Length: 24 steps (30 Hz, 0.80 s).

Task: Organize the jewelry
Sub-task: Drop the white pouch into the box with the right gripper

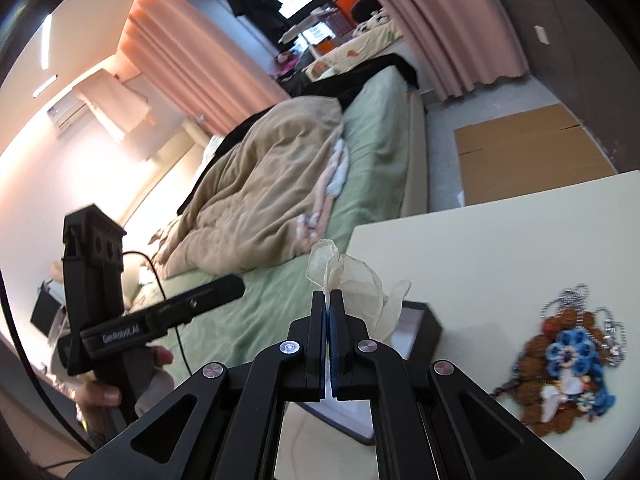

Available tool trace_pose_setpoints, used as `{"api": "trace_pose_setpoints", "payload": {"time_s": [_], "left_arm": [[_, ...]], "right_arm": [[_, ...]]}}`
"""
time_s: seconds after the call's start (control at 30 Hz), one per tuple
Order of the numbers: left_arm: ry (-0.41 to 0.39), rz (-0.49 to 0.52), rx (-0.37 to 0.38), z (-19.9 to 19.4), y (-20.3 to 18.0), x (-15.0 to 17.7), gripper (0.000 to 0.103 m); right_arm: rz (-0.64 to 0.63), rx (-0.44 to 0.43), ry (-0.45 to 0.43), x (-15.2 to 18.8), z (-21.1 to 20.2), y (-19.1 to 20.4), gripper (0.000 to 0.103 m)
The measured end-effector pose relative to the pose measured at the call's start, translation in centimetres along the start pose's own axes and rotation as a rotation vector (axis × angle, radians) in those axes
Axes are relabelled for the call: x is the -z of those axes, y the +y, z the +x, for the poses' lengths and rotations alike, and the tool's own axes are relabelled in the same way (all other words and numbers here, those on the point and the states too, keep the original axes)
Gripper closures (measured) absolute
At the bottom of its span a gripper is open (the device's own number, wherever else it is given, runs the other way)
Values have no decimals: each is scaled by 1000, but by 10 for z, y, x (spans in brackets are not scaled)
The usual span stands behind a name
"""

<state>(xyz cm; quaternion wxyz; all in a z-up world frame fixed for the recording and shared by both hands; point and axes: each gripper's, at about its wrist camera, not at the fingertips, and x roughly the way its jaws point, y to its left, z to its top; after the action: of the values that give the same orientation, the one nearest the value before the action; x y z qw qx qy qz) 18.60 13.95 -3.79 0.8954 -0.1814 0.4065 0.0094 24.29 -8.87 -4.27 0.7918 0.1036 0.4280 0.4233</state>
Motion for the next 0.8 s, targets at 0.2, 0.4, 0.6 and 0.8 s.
{"api": "trace_pose_setpoints", "payload": {"time_s": [0.2, 0.4, 0.6, 0.8], "left_arm": [[1, 6, 3, 1, -3, 0, 19], [13, 50, 12, 8, -24, 5, 19], [27, 105, 33, 18, -54, 10, 19], [53, 156, 59, 33, -88, 15, 19]], "right_arm": [[-6, 92, 61, 5, 2, -5, 17], [39, 144, -3, 4, -37, -31, 15], [100, 196, -29, 3, -67, -59, 15], [143, 243, -28, 6, -86, -80, 15]]}}
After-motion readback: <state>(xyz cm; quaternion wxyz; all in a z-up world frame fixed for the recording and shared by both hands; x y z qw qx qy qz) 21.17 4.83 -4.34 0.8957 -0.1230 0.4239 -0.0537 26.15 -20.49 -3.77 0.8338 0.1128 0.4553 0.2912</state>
